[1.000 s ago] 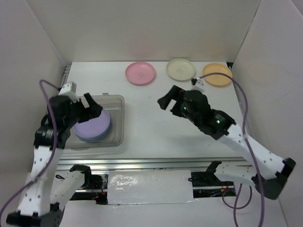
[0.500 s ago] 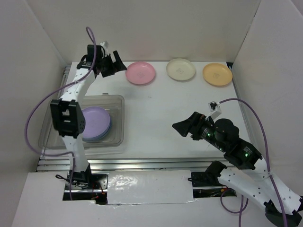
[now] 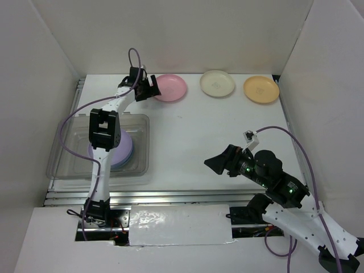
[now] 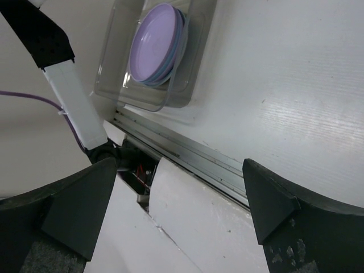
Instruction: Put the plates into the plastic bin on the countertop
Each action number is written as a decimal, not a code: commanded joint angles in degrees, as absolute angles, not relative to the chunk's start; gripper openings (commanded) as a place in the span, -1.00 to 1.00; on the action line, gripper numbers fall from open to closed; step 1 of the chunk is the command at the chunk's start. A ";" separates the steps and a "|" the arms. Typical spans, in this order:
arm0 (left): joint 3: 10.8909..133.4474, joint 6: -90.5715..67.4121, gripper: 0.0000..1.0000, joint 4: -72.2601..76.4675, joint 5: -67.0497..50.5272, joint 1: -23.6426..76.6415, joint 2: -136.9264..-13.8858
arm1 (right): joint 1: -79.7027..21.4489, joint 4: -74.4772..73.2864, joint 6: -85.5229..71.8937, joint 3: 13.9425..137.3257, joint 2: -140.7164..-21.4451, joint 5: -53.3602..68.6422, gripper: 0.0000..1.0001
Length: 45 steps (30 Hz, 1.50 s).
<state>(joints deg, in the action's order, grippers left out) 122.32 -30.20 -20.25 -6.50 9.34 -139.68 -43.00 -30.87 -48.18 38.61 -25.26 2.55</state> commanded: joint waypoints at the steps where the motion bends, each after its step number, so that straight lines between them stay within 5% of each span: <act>1: 126.81 -29.79 0.99 -16.87 -1.52 10.81 -142.29 | -43.59 -26.72 -48.08 37.00 -24.43 4.04 1.00; 8: 128.05 -31.11 0.91 -15.47 3.43 12.30 -147.83 | -43.94 -25.75 -46.50 37.88 -26.01 4.48 1.00; 11: 130.34 -32.08 0.59 -16.70 5.44 12.83 -150.11 | -44.03 -26.01 -46.06 37.97 -26.19 3.96 1.00; 20: 124.72 -32.69 -1.00 -17.57 15.63 16.08 -145.55 | -43.42 -27.95 -44.56 39.46 -25.23 2.29 1.00; 28: 109.95 -32.69 -1.00 -10.55 12.23 19.25 -120.95 | -43.15 -26.64 -45.00 38.24 -25.05 3.07 1.00; 33: 117.42 -34.01 -1.00 -20.88 8.96 19.42 -111.74 | -43.15 -24.88 -46.84 35.96 -25.49 4.39 1.00; 37: 112.52 -38.05 -1.00 -30.74 17.89 18.99 -102.41 | -43.33 -20.40 -49.04 32.96 -23.82 5.97 1.00; 45: 80.82 -44.21 -1.00 -36.47 20.22 7.84 -79.12 | -43.86 -23.28 -49.75 34.45 -21.62 4.84 1.00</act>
